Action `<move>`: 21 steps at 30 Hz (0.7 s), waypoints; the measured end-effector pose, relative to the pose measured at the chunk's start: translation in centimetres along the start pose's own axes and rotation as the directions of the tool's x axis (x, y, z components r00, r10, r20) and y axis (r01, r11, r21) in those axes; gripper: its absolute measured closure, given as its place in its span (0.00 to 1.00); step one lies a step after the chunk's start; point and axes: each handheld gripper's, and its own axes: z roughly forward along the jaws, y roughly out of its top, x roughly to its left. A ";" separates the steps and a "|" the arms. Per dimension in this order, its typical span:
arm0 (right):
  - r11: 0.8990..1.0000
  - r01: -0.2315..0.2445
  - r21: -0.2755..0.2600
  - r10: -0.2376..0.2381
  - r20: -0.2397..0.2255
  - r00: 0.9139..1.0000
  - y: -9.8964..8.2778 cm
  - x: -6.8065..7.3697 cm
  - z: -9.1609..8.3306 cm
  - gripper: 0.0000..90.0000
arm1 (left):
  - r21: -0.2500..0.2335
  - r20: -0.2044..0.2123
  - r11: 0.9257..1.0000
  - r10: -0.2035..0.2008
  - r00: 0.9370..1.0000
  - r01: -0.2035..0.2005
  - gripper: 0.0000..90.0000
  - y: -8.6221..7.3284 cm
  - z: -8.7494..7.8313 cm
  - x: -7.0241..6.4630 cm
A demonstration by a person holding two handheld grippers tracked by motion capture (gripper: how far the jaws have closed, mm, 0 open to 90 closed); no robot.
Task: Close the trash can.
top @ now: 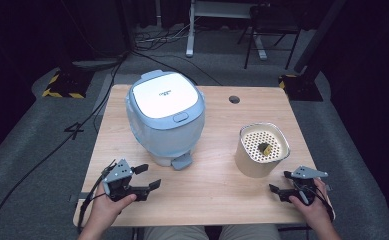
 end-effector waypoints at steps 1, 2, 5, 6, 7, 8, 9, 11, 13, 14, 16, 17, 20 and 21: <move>1.000 0.000 -0.001 0.000 0.000 1.000 0.0 0.0 0.0 0.18 | 0.009 -0.001 1.000 -0.008 1.000 0.008 0.29 -0.4 0.3 0.2; 1.000 0.000 -0.001 0.000 0.000 1.000 0.0 0.0 0.0 0.18 | 0.022 0.006 1.000 -0.018 1.000 0.018 0.29 -0.7 0.7 0.3; 1.000 0.000 -0.001 0.000 -0.001 1.000 0.0 0.0 0.0 0.18 | 0.067 -0.009 0.998 -0.007 1.000 0.008 0.30 -1.3 1.4 0.5; 1.000 0.001 -0.001 -0.001 -0.001 1.000 0.0 0.0 0.0 0.18 | 0.077 -0.017 0.997 -0.001 1.000 0.002 0.30 -1.4 1.6 0.4; 1.000 0.000 -0.001 0.000 -0.001 1.000 0.0 0.0 0.0 0.18 | 0.087 -0.019 0.996 0.001 1.000 0.001 0.29 -1.5 1.8 0.4; 1.000 0.002 0.000 -0.002 -0.002 1.000 0.0 0.0 0.0 0.18 | 0.096 -0.027 0.995 0.011 1.000 -0.008 0.28 -1.6 2.0 0.3; 1.000 0.001 0.001 -0.001 -0.002 1.000 0.0 0.0 0.0 0.18 | 0.109 -0.032 0.994 0.024 0.999 -0.020 0.28 -1.7 2.2 0.3; 1.000 0.001 0.000 -0.001 -0.001 1.000 0.0 0.0 0.0 0.18 | 0.140 -0.049 0.989 0.051 0.998 -0.043 0.28 -1.9 2.5 0.2; 1.000 0.001 0.001 -0.001 -0.002 1.000 0.0 0.0 0.0 0.18 | 0.178 -0.065 0.982 0.076 0.995 -0.063 0.27 -2.2 2.9 0.1; 1.000 0.001 0.001 -0.001 -0.002 1.000 0.0 0.0 0.0 0.18 | 0.197 -0.069 0.978 0.083 0.994 -0.068 0.26 -2.3 3.0 0.1; 1.000 0.002 -0.001 -0.002 -0.002 1.000 0.0 0.0 0.0 0.18 | 0.222 -0.081 0.973 0.090 0.993 -0.070 0.25 -2.5 3.2 0.2; 1.000 0.003 0.000 -0.003 -0.002 1.000 0.0 0.0 0.0 0.18 | 0.239 -0.082 0.968 0.097 0.992 -0.075 0.25 -2.6 3.3 0.2; 1.000 0.003 -0.001 -0.003 -0.003 1.000 0.0 0.0 0.0 0.18 | 0.298 -0.108 0.952 0.106 0.988 -0.070 0.23 -2.6 3.6 0.4; 1.000 0.005 0.000 -0.005 -0.003 1.000 0.0 0.0 0.0 0.18 | 0.304 -0.120 0.950 0.108 0.987 -0.067 0.23 -2.6 3.7 0.4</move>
